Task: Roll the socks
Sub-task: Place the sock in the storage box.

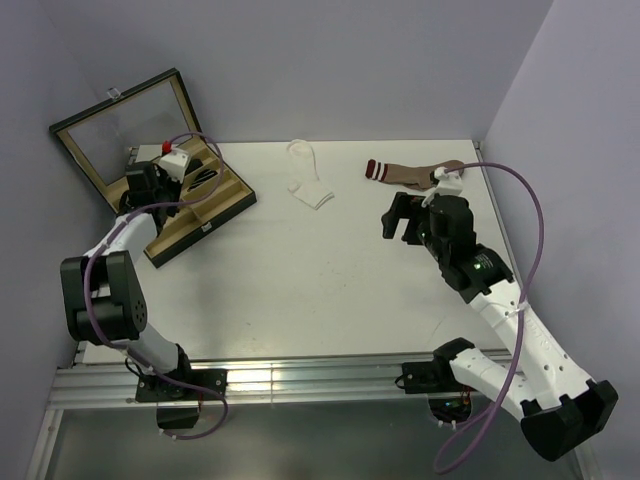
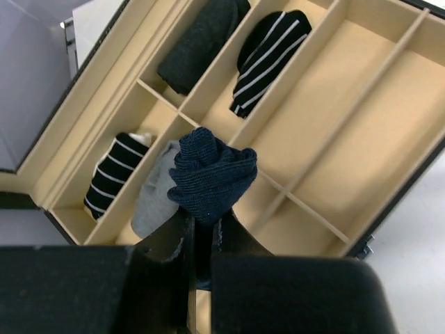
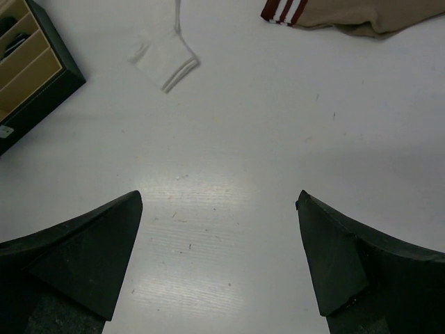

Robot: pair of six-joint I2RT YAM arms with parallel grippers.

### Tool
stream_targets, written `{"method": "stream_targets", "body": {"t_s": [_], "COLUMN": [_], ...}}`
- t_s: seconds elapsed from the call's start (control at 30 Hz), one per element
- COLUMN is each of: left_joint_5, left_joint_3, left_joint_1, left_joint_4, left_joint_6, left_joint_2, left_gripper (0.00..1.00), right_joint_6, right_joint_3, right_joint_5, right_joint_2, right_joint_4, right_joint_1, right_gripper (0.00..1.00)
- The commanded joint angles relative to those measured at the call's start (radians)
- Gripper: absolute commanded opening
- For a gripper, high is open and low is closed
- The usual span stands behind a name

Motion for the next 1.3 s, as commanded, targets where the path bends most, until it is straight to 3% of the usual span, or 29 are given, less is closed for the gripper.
{"method": "stream_targets", "body": {"t_s": [0.0,0.2,0.43,0.77,1.27], "left_joint_5": [0.02,-0.059,-0.04,0.063,0.076], "left_joint_3": [0.0,-0.009,-0.023,-0.048,0.104], "left_joint_1": [0.0,0.012,0.012,0.018,0.069], "left_joint_4": [0.124,0.241,0.247,0.11,-0.204], "left_joint_6": [0.057,0.057,0.063,0.083,0.232], "left_joint_2": [0.026,0.118,0.155,0.106,0.206], "left_gripper": [0.0,0.0,0.0,0.0,0.04], "right_joint_6": [-0.028,-0.039,-0.055,-0.088,-0.089], "right_joint_3": [0.062,0.08,0.1,0.118,0.125], "right_joint_5": [0.005,0.008,0.0,-0.017,-0.021], "right_joint_2": [0.009,0.035,0.072,0.098,0.112], "right_joint_4": [0.048,0.047,0.053,0.036,0.029], "right_joint_1": [-0.008,-0.008,-0.009,-0.008,-0.009], "right_gripper": [1.0,0.99,0.99,0.98,0.97]}}
